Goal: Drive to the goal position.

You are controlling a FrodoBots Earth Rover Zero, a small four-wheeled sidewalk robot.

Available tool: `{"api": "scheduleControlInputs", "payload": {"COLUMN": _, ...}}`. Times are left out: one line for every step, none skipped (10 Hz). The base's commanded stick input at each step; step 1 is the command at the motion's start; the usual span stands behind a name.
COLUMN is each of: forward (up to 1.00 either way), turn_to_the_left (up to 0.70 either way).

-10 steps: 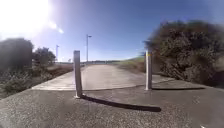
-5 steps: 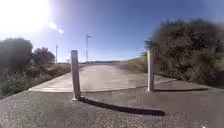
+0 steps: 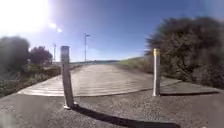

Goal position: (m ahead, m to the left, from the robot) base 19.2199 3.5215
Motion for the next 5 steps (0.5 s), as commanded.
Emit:
{"api": "scheduleControlInputs", "payload": {"forward": 1.0, "turn_to_the_left": 0.0}}
{"api": "scheduleControlInputs", "payload": {"forward": 1.0, "turn_to_the_left": 0.0}}
{"api": "scheduleControlInputs", "payload": {"forward": 1.0, "turn_to_the_left": 0.0}}
{"api": "scheduleControlInputs", "payload": {"forward": 1.0, "turn_to_the_left": 0.0}}
{"api": "scheduleControlInputs", "payload": {"forward": 1.0, "turn_to_the_left": 0.0}}
